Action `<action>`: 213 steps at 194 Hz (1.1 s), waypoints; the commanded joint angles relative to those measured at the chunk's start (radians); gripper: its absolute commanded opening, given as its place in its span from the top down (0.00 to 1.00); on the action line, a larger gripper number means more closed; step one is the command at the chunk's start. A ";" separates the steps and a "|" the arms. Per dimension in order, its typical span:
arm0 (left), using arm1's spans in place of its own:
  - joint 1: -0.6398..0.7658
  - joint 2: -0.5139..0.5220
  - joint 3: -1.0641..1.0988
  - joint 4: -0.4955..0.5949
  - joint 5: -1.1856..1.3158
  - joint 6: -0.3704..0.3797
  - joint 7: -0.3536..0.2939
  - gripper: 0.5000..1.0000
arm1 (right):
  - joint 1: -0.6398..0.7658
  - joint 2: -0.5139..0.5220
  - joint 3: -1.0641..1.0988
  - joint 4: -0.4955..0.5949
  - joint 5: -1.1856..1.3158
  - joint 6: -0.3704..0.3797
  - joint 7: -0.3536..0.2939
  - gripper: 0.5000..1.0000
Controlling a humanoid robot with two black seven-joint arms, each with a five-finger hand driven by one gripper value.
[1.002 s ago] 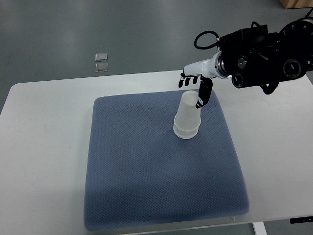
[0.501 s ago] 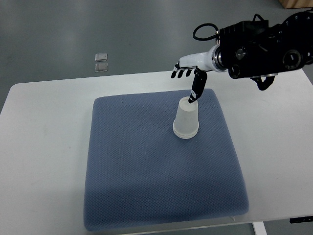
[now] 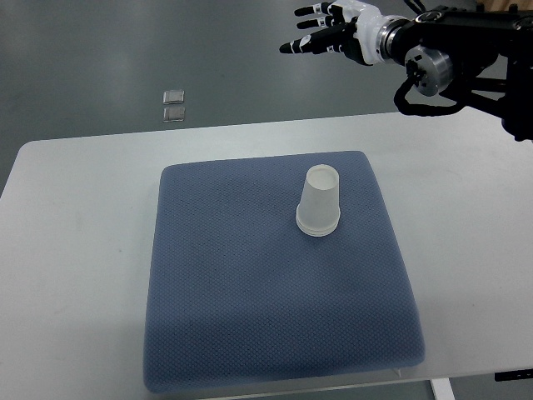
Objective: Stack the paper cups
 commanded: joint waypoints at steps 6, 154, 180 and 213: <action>0.000 0.000 0.000 0.000 0.000 0.000 0.000 0.00 | -0.183 -0.002 0.248 -0.102 0.031 -0.002 0.052 0.23; 0.008 0.000 0.000 -0.002 0.000 0.000 0.000 0.00 | -0.660 0.242 0.748 -0.435 0.029 0.424 0.245 0.19; 0.008 0.000 0.002 -0.003 0.000 0.000 0.000 0.00 | -0.661 0.242 0.748 -0.464 0.028 0.457 0.245 0.15; 0.008 0.000 0.002 -0.006 0.000 0.000 0.000 0.00 | -0.664 0.253 0.746 -0.493 0.028 0.463 0.245 0.15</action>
